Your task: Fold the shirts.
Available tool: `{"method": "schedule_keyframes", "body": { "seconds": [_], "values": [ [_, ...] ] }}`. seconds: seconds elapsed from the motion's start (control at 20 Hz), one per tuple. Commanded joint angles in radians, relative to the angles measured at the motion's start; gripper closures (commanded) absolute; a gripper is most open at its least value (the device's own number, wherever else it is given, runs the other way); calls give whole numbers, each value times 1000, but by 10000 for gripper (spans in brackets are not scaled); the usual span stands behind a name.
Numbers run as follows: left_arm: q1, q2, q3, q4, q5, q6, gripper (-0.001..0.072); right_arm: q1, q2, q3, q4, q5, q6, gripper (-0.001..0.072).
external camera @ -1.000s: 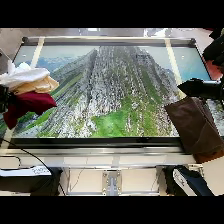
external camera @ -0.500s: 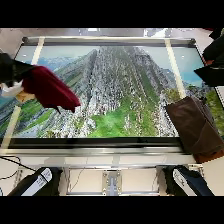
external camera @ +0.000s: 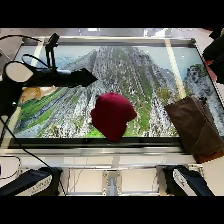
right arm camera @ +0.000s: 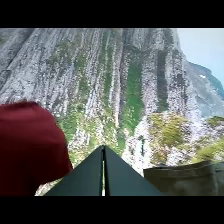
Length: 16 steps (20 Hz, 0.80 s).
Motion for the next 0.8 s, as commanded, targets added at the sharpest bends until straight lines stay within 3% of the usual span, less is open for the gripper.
{"method": "schedule_keyframes", "body": {
  "seconds": [0.0,0.05,0.1,0.2,0.3,0.4,0.6,0.75],
  "values": [
    [15,-34,0,245,173,-106,-10,0,-21,-4,-37,13,-19,684],
    [62,-37,-1,306,126,-155,-10,0,-33,-18,-43,21,-19,682],
    [101,-44,-1,348,51,-150,-8,0,-49,-43,-60,29,-19,681],
    [161,-63,-21,379,-134,-51,3,-1,-87,-123,-114,27,-19,681],
    [177,-60,-134,321,-218,-1,3,-13,-134,-241,-121,16,-17,646],
    [163,-46,-324,179,-166,5,3,-13,-174,-363,-89,8,-17,432],
    [75,-34,-644,-365,77,151,2,-12,-205,-538,-35,-40,-17,418],
    [-65,-48,-736,-459,286,158,2,-12,-204,-544,-1,-64,-17,419]
  ]
}}
